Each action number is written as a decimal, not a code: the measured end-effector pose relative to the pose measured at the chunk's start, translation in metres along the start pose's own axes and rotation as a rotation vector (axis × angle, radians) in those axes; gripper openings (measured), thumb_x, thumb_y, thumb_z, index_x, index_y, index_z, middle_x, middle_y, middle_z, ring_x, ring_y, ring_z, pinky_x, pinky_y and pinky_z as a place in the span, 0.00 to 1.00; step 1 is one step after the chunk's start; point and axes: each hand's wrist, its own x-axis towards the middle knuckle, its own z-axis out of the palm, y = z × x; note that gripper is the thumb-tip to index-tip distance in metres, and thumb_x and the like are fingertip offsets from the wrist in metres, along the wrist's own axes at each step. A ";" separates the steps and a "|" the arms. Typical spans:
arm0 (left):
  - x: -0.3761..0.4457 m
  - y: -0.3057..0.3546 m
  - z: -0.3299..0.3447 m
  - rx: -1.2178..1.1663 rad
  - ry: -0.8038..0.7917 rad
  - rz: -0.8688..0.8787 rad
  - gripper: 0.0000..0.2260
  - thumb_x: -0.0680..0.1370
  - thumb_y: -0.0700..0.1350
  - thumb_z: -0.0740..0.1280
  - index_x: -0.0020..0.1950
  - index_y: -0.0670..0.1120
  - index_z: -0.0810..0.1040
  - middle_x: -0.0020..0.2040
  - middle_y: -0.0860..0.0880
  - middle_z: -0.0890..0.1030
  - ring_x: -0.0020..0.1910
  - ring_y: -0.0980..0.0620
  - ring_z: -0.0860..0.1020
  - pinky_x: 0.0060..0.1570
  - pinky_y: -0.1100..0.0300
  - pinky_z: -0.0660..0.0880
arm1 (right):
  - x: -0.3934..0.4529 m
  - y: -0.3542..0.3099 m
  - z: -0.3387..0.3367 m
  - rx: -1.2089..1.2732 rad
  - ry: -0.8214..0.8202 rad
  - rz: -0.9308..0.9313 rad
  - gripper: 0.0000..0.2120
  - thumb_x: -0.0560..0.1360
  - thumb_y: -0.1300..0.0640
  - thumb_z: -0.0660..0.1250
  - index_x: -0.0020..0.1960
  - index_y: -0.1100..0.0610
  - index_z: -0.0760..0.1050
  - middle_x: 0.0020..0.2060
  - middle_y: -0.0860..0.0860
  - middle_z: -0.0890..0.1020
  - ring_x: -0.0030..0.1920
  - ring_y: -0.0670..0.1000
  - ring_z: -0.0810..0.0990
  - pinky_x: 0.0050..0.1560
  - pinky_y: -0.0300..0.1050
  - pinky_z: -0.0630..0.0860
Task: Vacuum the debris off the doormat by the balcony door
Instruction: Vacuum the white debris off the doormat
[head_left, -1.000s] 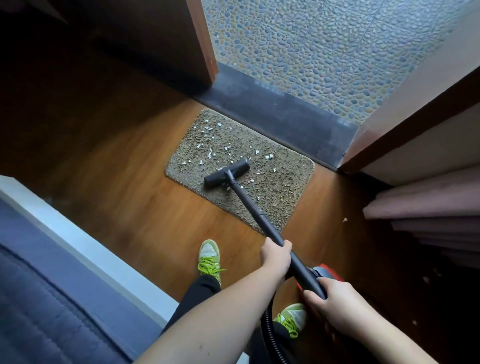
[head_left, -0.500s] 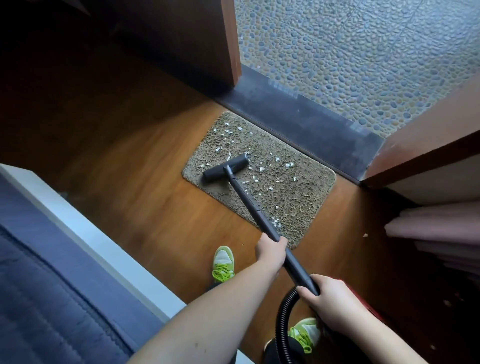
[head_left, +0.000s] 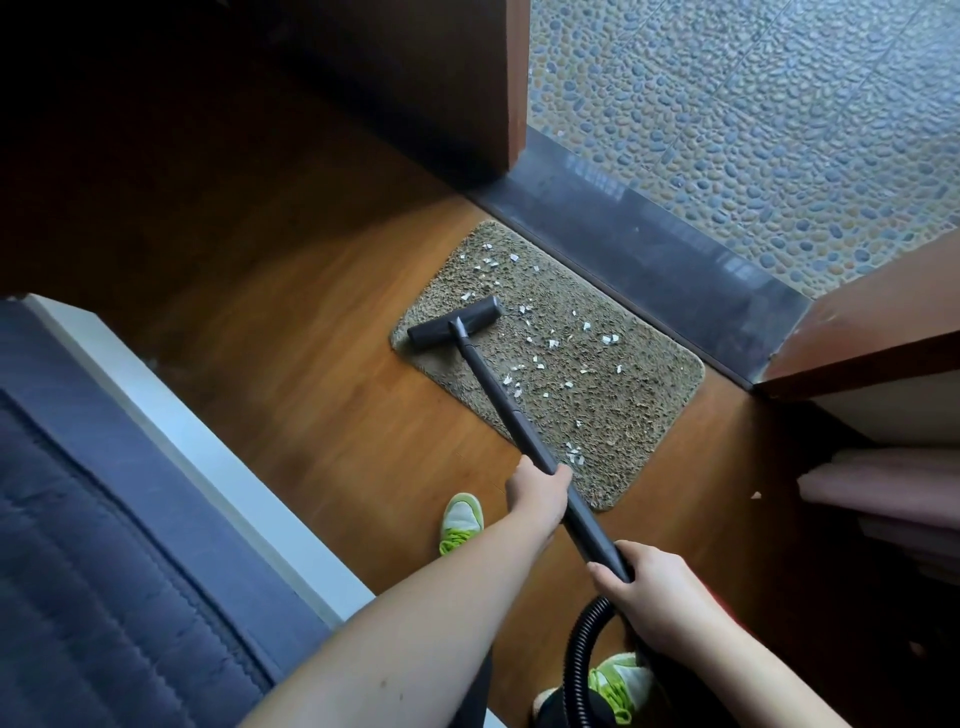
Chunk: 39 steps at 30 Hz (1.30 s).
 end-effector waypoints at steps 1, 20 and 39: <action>0.001 0.001 -0.003 -0.001 0.004 0.000 0.12 0.77 0.49 0.65 0.57 0.44 0.75 0.52 0.46 0.80 0.44 0.47 0.75 0.43 0.60 0.71 | 0.001 -0.002 0.000 0.001 0.001 0.002 0.14 0.77 0.45 0.62 0.45 0.56 0.74 0.33 0.48 0.79 0.27 0.49 0.79 0.24 0.34 0.72; -0.003 0.004 -0.004 0.021 -0.028 0.028 0.12 0.76 0.50 0.66 0.53 0.44 0.76 0.49 0.46 0.80 0.42 0.47 0.75 0.41 0.60 0.71 | -0.008 -0.007 -0.001 0.194 -0.031 0.050 0.12 0.77 0.49 0.63 0.46 0.59 0.74 0.32 0.55 0.81 0.24 0.53 0.81 0.23 0.43 0.77; -0.051 -0.021 0.045 0.041 -0.089 0.011 0.14 0.71 0.53 0.67 0.51 0.45 0.75 0.49 0.44 0.81 0.48 0.42 0.81 0.49 0.47 0.81 | -0.041 0.065 0.008 0.102 0.041 -0.008 0.12 0.77 0.44 0.63 0.47 0.51 0.77 0.31 0.46 0.78 0.32 0.39 0.75 0.32 0.31 0.69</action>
